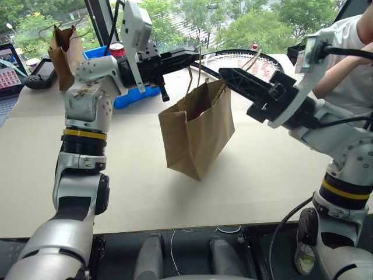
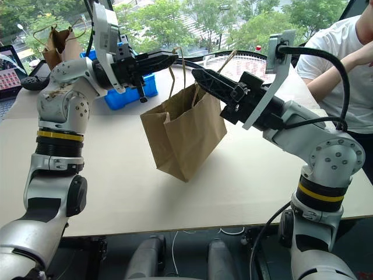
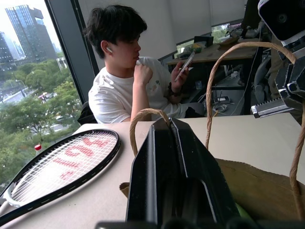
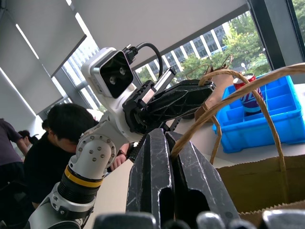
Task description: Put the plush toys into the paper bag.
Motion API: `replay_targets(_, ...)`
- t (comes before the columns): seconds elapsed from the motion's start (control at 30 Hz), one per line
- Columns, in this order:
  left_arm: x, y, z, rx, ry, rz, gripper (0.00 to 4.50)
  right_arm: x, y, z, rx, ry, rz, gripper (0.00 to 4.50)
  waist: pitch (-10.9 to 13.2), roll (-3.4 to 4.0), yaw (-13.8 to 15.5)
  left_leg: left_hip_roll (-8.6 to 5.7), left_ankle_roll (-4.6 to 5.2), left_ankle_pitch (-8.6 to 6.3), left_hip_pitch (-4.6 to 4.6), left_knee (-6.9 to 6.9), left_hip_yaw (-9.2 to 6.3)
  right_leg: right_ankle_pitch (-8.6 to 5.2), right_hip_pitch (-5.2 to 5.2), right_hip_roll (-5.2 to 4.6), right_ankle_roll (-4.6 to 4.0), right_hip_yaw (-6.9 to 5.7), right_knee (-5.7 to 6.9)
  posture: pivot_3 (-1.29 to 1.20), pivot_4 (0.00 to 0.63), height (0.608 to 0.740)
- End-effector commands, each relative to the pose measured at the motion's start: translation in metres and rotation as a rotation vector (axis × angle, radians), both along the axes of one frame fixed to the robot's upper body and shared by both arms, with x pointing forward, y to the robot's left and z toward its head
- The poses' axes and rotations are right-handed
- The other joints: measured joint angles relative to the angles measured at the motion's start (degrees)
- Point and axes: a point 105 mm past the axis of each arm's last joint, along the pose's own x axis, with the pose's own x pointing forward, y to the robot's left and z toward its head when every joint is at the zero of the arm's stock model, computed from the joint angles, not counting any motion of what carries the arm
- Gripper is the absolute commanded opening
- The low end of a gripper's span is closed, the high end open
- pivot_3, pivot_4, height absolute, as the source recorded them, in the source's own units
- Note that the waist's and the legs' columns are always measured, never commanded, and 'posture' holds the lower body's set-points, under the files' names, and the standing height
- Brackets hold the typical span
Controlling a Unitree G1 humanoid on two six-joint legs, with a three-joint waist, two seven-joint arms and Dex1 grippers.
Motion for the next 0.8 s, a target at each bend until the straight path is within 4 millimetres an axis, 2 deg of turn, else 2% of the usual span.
replay_targets(0.03, -0.011, 0.0, -0.006, 0.048, -0.019, -0.034, 0.0, -0.01, 0.004, -0.015, -0.058, 0.002, 0.029, 0.07, 0.0, 0.0, -0.07, 0.0, 0.0, 0.0, 0.01, 0.0, 0.0, 0.0, 0.0, 0.0, 0.0, 0.0, -0.01, 0.0, 0.15, 0.734)
replay_targets(0.23, -0.027, 0.003, -0.027, 0.102, 0.078, -0.101, 0.0, -0.015, 0.002, -0.033, -0.144, 0.05, 0.045, 0.07, 0.0, 0.0, -0.11, 0.0, 0.0, 0.0, -0.02, 0.02, 0.0, 0.0, -0.04, 0.0, -0.01, 0.01, 0.04, 0.0, 0.15, 0.734)
replay_targets(0.27, -0.028, 0.005, -0.026, 0.092, 0.098, -0.103, 0.56, -0.018, 0.001, -0.033, -0.148, 0.055, 0.06, 0.0, 0.0, 0.0, -0.11, 0.0, 0.0, 0.0, -0.02, 0.02, 0.0, 0.0, -0.04, 0.0, -0.02, 0.0, 0.03, 0.0, 0.15, 0.734)
replay_targets(0.3, -0.027, 0.007, -0.024, 0.074, 0.107, -0.092, 0.67, -0.021, 0.0, -0.033, -0.156, 0.057, 0.079, 0.0, 0.0, 0.0, -0.12, 0.01, 0.0, 0.0, -0.01, 0.02, 0.0, 0.0, -0.03, 0.0, -0.02, 0.0, 0.03, 0.0, 0.15, 0.734)
replay_targets(0.37, -0.023, 0.014, -0.018, 0.056, 0.107, -0.061, 1.44, -0.026, -0.002, -0.031, -0.175, 0.052, 0.104, 0.65, 0.0, 0.0, -0.06, 0.01, 0.0, 0.0, -0.01, 0.02, -0.01, 0.0, -0.03, 0.0, -0.02, 0.0, 0.04, 0.0, 0.15, 0.734)
replay_targets(0.4, -0.022, 0.017, -0.015, 0.054, 0.103, -0.048, 1.8, -0.029, -0.003, -0.03, -0.187, 0.051, 0.117, 0.81, 0.0, -0.01, -0.06, 0.01, 0.0, 0.0, -0.01, 0.03, -0.01, 0.0, -0.02, 0.0, -0.02, 0.0, 0.03, 0.0, 0.15, 0.734)
replay_targets(0.5, -0.021, 0.028, -0.01, 0.058, 0.096, -0.025, 2.91, -0.039, -0.007, -0.03, -0.24, 0.044, 0.163, 1.92, 0.01, -0.01, -0.07, 0.0, 0.01, 0.0, -0.02, 0.04, -0.03, 0.0, -0.01, 0.0, -0.03, 0.01, 0.01, 0.0, 0.15, 0.734)
replay_targets(0.53, -0.022, 0.036, -0.009, 0.058, 0.101, -0.013, 3.11, -0.043, -0.01, -0.029, -0.262, 0.04, 0.173, 2.13, 0.01, -0.01, -0.07, 0.0, 0.01, 0.0, -0.02, 0.04, -0.03, -0.01, -0.02, 0.0, -0.03, 0.01, 0.01, 0.0, 0.15, 0.734)
replay_targets(0.63, -0.026, 0.058, -0.009, 0.053, 0.13, 0.012, 4.3, -0.055, -0.02, -0.027, -0.324, 0.031, 0.193, 3.25, 0.01, -0.01, -0.07, 0.0, 0.01, 0.0, -0.02, 0.01, -0.03, -0.02, -0.03, 0.0, -0.04, 0.0, -0.01, 0.0, 0.15, 0.734)
replay_targets(0.67, -0.028, 0.064, -0.009, 0.049, 0.144, 0.013, 4.5, -0.058, -0.024, -0.026, -0.339, 0.027, 0.195, 3.52, 0.01, -0.01, -0.08, 0.0, 0.01, 0.0, -0.03, 0.0, -0.03, -0.03, -0.03, 0.0, -0.05, 0.0, -0.03, 0.0, 0.15, 0.734)
replay_targets(0.73, -0.037, 0.076, -0.016, 0.06, 0.194, -0.005, 4.5, -0.069, -0.032, -0.025, -0.388, 0.013, 0.21, 4.28, 0.01, -0.01, -0.16, 0.01, 0.01, -0.01, -0.02, -0.01, -0.03, -0.04, -0.04, -0.01, -0.07, 0.0, -0.03, 0.0, 0.15, 0.734)
replay_targets(0.77, -0.04, 0.08, -0.022, 0.074, 0.221, -0.01, 4.5, -0.074, -0.036, -0.025, -0.415, 0.012, 0.222, 4.48, 0.01, -0.01, -0.19, 0.01, 0.01, -0.01, -0.01, -0.03, -0.02, -0.05, -0.03, -0.02, -0.07, 0.0, -0.04, 0.0, 0.15, 0.734)
replay_targets(0.8, -0.045, 0.085, -0.031, 0.096, 0.252, -0.014, 4.5, -0.078, -0.04, -0.026, -0.435, 0.021, 0.227, 4.48, 0.01, -0.01, -0.17, 0.01, 0.01, -0.01, 0.01, -0.03, -0.02, -0.07, -0.02, -0.02, -0.1, 0.0, -0.03, 0.0, 0.15, 0.734)
